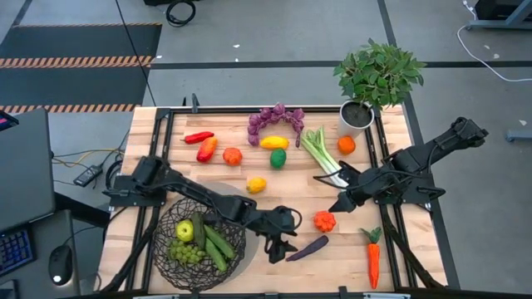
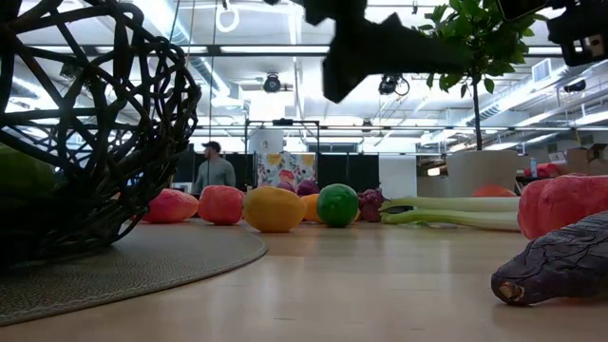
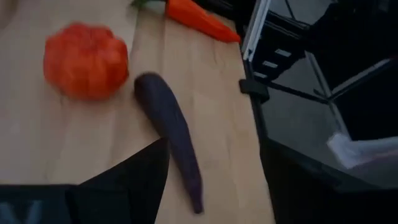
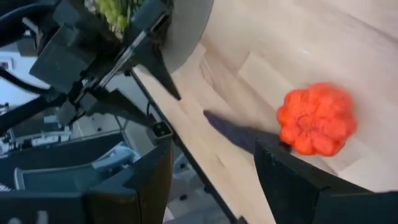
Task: Build produce basket
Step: Put the violet eggplant into the black basket
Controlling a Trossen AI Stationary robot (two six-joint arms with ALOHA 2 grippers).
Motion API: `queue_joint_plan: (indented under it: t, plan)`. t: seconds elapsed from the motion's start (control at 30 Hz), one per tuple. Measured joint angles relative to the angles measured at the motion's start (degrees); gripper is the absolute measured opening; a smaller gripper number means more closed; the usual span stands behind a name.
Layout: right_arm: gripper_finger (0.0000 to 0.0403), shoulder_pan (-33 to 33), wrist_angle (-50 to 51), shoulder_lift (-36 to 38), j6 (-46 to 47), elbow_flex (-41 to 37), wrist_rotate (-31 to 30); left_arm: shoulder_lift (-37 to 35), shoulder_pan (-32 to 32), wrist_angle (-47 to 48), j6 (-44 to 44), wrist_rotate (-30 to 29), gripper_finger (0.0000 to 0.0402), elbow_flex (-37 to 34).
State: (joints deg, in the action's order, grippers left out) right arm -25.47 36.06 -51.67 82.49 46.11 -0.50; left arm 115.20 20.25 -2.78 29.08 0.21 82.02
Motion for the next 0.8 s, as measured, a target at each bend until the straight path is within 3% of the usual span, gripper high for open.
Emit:
queue_joint_plan:
  t: [0.4,0.8]
  plan:
    - [0.0229,0.0,-2.6,-0.1,1.0,0.0,7.7,5.7,0.3,-3.7,-1.3,-3.4,0.0259,0.0]
    - [0.0229,0.0,0.2,-2.1,-13.0,0.0,10.7,7.2,2.1,-7.5,4.6,-3.4,0.0243,0.0]
